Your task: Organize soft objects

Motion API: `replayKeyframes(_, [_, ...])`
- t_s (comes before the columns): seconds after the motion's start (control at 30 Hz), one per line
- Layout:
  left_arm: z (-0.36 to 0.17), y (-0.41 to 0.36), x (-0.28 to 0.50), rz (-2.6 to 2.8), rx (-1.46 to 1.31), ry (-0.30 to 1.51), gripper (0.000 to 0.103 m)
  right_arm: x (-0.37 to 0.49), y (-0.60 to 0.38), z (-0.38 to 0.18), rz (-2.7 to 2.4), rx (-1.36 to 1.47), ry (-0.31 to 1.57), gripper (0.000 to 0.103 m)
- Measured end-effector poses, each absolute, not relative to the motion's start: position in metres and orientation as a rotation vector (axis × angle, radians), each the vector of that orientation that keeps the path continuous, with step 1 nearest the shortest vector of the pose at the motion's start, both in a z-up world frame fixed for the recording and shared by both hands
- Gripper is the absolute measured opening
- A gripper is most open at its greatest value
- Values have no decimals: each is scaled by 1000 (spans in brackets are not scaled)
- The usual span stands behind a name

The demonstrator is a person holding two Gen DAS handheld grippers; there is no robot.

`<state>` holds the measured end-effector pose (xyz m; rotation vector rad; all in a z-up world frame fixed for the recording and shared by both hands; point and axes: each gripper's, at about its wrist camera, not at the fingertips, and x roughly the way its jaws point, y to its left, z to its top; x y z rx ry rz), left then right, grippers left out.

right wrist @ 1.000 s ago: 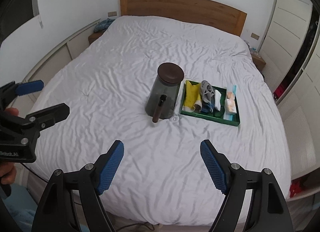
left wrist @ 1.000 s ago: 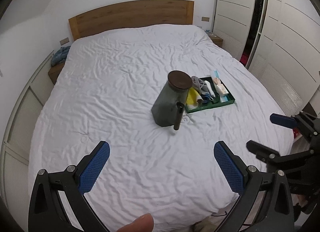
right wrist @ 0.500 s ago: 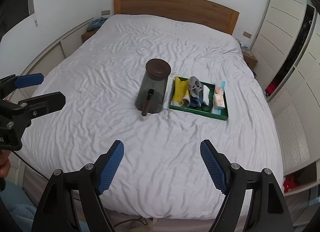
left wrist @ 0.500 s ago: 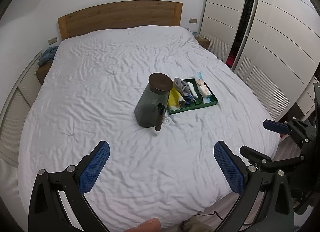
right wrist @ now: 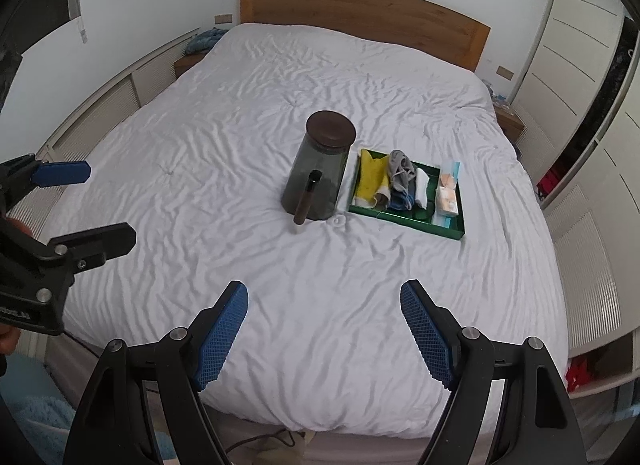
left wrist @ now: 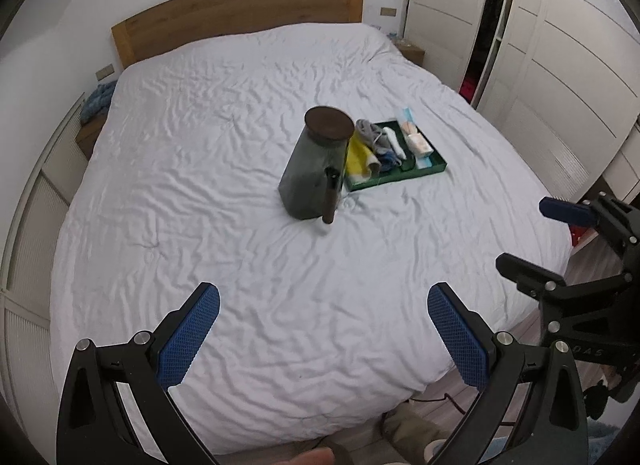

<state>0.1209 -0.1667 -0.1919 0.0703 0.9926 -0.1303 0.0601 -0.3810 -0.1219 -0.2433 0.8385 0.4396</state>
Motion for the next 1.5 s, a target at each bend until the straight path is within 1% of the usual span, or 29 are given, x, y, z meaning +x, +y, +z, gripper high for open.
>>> replayKeyframes(0.27, [-185,-159,119,-121,57,968,102,61,-373,-121,460,-257,833,79])
replayKeyframes(0.57, [-167,-152,116,-112,32,893,102,58,-370,-119,474,-258,811,79])
replayKeyframes(0.93, [-139,-136,103,-20,26,749,102,31,-363,-115,494,-284,728,79])
replayKeyframes(1.5, [-121,-136,95,-33,26,692,102,23,-352,-107,499,-291,708,79])
